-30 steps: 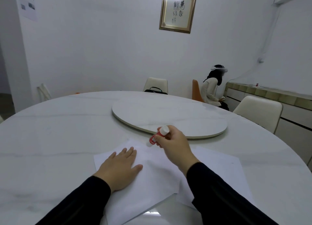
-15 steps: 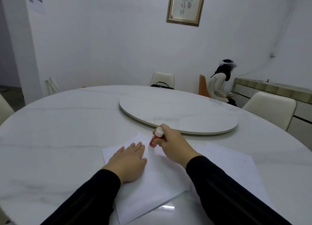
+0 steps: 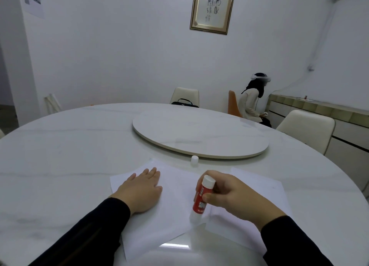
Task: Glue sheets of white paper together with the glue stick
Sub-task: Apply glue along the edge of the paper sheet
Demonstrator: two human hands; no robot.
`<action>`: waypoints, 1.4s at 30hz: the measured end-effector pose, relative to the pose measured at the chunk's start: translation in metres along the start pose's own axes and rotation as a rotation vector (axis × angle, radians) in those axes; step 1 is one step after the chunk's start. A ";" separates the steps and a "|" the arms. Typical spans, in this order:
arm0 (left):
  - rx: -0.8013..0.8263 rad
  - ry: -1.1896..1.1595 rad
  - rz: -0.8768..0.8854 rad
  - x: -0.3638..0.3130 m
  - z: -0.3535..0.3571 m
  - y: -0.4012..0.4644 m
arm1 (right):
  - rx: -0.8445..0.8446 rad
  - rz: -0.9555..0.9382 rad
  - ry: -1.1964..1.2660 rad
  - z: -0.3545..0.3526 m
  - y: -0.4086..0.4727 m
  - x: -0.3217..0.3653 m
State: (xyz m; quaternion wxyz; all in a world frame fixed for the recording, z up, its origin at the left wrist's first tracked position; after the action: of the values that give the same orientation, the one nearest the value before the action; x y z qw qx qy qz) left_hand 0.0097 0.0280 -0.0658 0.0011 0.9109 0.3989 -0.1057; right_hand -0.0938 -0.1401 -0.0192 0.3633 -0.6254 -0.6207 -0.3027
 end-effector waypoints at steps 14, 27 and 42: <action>0.087 0.197 -0.083 -0.001 -0.010 0.007 | -0.307 -0.015 1.069 -0.038 0.002 -0.038; 0.108 -0.012 0.043 -0.019 -0.004 0.006 | -0.509 0.015 0.796 -0.035 -0.004 -0.028; -0.003 -0.024 0.123 -0.027 0.005 0.008 | -0.443 0.108 0.073 0.009 0.084 0.013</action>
State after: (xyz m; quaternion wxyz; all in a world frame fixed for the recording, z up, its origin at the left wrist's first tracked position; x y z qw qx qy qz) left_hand -0.0034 0.0029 -0.0657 0.0136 0.9324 0.3422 -0.1157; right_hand -0.0103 -0.1224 -0.0203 0.2551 -0.7109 -0.4910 -0.4342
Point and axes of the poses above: each hand's wrist, its own y-axis towards the middle knuckle, its own z-axis out of the palm, x = y × z, the point moved 6 cm from there along y, towards the middle knuckle, and after that the axes turned 13 degrees about z, right-handed, at the moved point
